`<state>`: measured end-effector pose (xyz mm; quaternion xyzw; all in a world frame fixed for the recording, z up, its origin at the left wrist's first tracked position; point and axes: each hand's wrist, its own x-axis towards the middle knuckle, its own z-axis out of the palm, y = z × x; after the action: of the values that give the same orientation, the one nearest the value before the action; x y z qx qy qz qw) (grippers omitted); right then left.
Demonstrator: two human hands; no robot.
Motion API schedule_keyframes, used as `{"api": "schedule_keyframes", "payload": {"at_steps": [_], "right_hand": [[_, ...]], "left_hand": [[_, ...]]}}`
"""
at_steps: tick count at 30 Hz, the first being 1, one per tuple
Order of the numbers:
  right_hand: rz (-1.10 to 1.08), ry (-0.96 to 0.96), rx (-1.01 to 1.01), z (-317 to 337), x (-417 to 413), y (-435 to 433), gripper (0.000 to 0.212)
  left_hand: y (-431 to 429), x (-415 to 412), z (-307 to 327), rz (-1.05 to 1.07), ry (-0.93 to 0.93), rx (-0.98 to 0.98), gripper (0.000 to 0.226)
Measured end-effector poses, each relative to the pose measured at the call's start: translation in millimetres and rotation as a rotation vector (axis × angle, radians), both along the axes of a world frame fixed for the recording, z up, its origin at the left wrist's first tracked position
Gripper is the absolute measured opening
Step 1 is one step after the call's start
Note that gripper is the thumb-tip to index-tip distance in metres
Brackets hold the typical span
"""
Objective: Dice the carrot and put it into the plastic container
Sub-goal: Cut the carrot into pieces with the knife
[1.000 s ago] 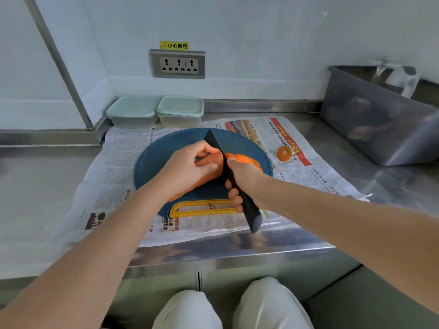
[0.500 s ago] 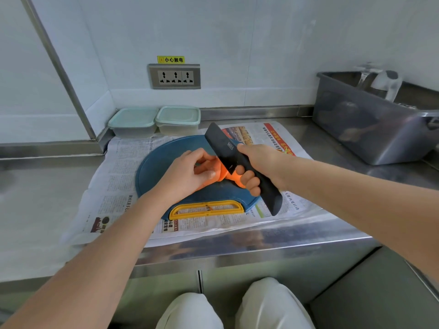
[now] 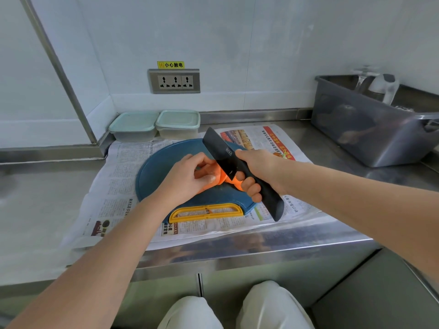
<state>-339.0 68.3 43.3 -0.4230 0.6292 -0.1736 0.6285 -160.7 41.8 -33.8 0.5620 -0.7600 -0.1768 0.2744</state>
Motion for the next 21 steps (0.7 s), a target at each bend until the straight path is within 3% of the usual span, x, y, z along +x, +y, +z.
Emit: {"api": "schedule_keyframes", "payload": {"at_steps": [9, 21], "right_hand": [[0.008, 0.102, 0.005, -1.7, 5.2, -1.1, 0.056], [0.008, 0.091, 0.035, -6.4, 13.3, -12.2, 0.056]], "left_hand": [[0.3, -3.2, -1.7, -0.019, 0.043, 0.0, 0.026], [-0.6, -2.1, 2.6, -0.046, 0.086, -0.017, 0.024]]}}
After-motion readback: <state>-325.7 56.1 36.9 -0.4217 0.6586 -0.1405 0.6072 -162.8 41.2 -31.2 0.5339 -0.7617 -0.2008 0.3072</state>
